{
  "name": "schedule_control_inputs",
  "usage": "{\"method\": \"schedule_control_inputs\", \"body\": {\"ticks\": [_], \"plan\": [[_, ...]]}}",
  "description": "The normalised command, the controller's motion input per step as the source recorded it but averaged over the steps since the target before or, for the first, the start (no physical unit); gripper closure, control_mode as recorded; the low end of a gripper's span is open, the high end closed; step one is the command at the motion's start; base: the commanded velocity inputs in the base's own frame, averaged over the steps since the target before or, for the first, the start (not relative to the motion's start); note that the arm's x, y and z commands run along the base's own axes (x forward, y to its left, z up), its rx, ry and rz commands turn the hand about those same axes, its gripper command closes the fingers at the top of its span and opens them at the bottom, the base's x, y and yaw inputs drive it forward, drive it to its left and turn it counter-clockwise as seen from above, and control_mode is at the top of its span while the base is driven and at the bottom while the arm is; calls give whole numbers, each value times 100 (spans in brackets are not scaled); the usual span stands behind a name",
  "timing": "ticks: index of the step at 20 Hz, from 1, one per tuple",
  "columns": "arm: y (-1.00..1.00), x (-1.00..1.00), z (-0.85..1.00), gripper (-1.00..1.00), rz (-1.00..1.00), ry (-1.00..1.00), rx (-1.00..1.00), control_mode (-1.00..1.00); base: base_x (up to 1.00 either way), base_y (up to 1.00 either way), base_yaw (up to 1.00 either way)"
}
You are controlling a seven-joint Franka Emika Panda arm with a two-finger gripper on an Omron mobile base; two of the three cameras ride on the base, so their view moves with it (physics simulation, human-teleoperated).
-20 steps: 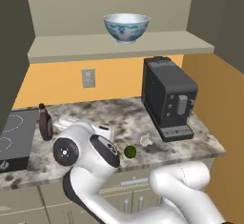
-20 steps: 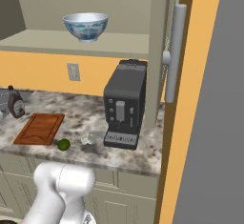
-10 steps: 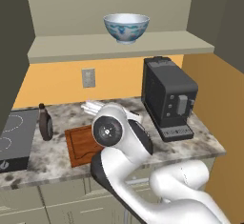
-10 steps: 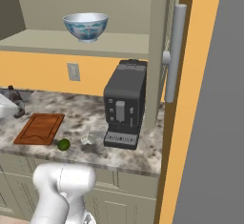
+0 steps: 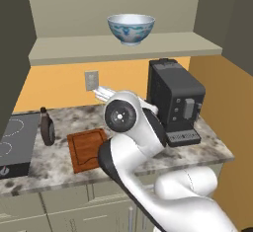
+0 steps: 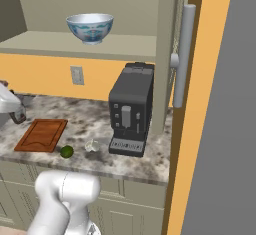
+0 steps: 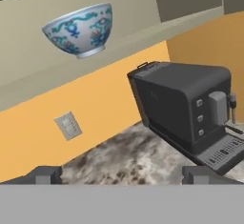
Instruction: Open the cabinet. Place the bowl and condiment on the counter. Then place the lime and garlic on the cutting board.
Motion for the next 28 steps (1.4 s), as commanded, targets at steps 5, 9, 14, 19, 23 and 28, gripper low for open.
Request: {"method": "schedule_control_inputs", "body": {"ticks": [5, 9, 14, 19, 23, 28], "plan": [[-10, 0, 34, -100, -2, -7, 11, -100, 0, 0, 0], [-11, -7, 20, -100, 0, -23, 16, -100, 0, 0, 0], [-27, -2, 15, -100, 0, -20, 23, -100, 0, 0, 0], [-48, 0, 30, -100, 0, -1, 30, -100, 0, 0, 0], [-41, 0, 32, -100, 4, 3, 29, -100, 0, 0, 0], [-28, 0, 21, -100, 15, 3, 22, -100, 0, 0, 0]]}}
